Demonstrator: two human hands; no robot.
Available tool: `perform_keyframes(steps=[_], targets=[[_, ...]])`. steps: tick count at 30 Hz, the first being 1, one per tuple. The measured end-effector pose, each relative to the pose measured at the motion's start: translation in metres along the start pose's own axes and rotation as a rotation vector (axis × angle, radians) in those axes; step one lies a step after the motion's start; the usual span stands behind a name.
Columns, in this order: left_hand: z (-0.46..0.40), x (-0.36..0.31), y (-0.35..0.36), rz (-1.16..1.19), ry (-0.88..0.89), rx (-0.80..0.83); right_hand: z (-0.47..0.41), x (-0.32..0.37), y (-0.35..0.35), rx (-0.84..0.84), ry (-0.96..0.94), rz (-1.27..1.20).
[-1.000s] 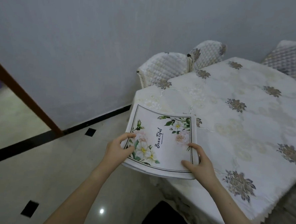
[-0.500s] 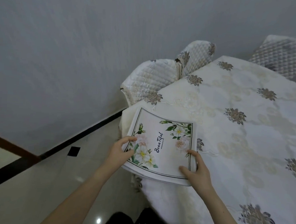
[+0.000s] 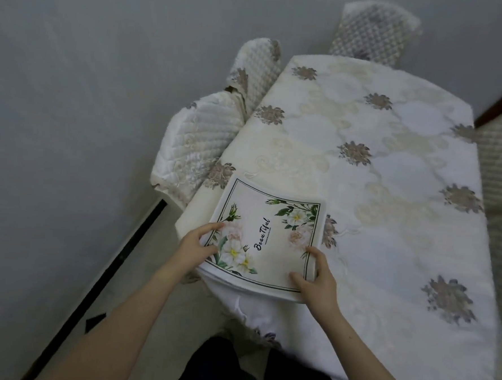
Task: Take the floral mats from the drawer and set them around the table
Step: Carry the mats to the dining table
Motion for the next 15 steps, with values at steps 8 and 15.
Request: perform_keyframes(steps=[8,15], targets=[[-0.022,0.049,-0.014,-0.037,-0.012,0.262,0.021,-0.022,0.047,-0.186,0.160,-0.030],[-0.023,0.064,-0.010,-0.354,0.029,0.351,0.020,-0.030,0.060,-0.212,0.311,0.224]])
Point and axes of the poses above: each hand's wrist, its own z-axis away from the middle knuckle, its own y-axis out of the palm, x = y × z, the point moved 4 cm from there along -z, towards the middle knuckle, and after that the axes turned 13 degrees about y, right-handed, at the moved point
